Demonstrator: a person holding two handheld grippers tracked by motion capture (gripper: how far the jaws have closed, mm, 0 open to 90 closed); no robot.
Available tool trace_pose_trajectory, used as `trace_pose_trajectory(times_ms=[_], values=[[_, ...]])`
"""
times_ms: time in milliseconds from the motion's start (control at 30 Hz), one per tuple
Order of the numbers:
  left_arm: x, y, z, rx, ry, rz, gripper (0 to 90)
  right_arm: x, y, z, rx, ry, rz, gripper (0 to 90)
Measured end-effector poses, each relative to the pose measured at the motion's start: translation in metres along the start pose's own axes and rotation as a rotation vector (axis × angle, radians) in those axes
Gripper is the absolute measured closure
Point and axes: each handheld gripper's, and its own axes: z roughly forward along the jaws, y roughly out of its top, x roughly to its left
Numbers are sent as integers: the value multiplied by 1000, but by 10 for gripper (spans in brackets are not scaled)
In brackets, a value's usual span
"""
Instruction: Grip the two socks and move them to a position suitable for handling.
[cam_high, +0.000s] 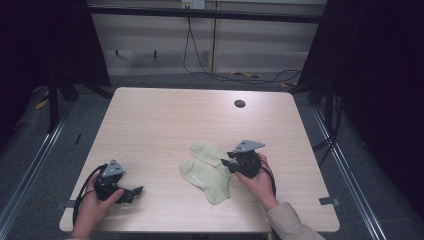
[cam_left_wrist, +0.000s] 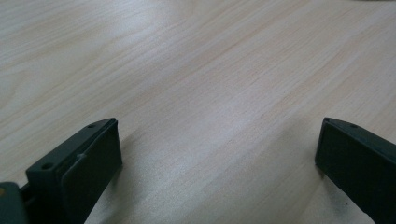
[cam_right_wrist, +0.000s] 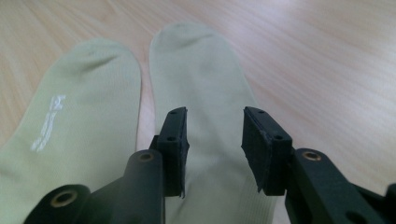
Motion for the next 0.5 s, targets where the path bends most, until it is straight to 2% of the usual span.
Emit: trace_pose_trajectory(times_ms=[67,200,267,367,433,500], values=[[0,0,0,0,0,0,0,1,-5,-2,17,16,-15,636],[0,0,0,0,0,0,0,1,-15,-8,41,2,-32,626],[0,0,0,0,0,0,0,-1,-18,-8,74,-32,-70,618],[0,0,0,0,0,0,0,-9,-22,-8,67,-41,-37,616],[0,0,0,0,0,0,0,-14,-23,-9,64,-69,-42,592],[0,0,0,0,0,0,0,-16,-24,-9,46,-49,-4,555]])
